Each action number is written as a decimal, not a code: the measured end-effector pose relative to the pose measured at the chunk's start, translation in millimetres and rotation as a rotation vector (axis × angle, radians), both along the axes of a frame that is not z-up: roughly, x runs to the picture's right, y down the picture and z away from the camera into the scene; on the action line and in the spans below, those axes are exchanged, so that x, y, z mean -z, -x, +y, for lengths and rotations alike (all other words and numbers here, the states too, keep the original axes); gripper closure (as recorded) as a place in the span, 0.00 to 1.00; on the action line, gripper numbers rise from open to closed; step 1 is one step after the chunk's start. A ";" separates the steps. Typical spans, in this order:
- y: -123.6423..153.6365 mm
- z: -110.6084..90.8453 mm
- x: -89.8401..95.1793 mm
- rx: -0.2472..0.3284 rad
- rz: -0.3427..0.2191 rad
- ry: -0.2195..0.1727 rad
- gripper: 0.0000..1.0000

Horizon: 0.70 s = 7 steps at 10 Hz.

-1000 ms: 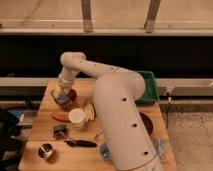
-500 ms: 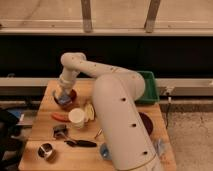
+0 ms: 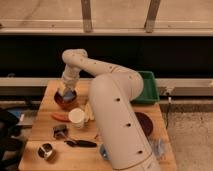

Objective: Wipe red bowl with sponge

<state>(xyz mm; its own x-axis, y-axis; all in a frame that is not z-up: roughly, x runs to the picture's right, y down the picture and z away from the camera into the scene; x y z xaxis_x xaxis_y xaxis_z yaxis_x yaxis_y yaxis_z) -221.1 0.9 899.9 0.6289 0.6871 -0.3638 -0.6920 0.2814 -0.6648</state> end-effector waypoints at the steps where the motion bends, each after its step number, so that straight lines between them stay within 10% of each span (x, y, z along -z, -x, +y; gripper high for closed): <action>1: -1.4 -4.5 -2.9 0.007 0.002 -0.006 1.00; 7: 38.0 2.2 11.2 0.003 -0.167 -0.008 1.00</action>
<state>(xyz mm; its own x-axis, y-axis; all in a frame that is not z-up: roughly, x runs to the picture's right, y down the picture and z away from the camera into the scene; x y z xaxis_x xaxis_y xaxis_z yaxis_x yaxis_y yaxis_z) -259.1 3.1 888.6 0.6824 0.6875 -0.2486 -0.5712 0.2892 -0.7682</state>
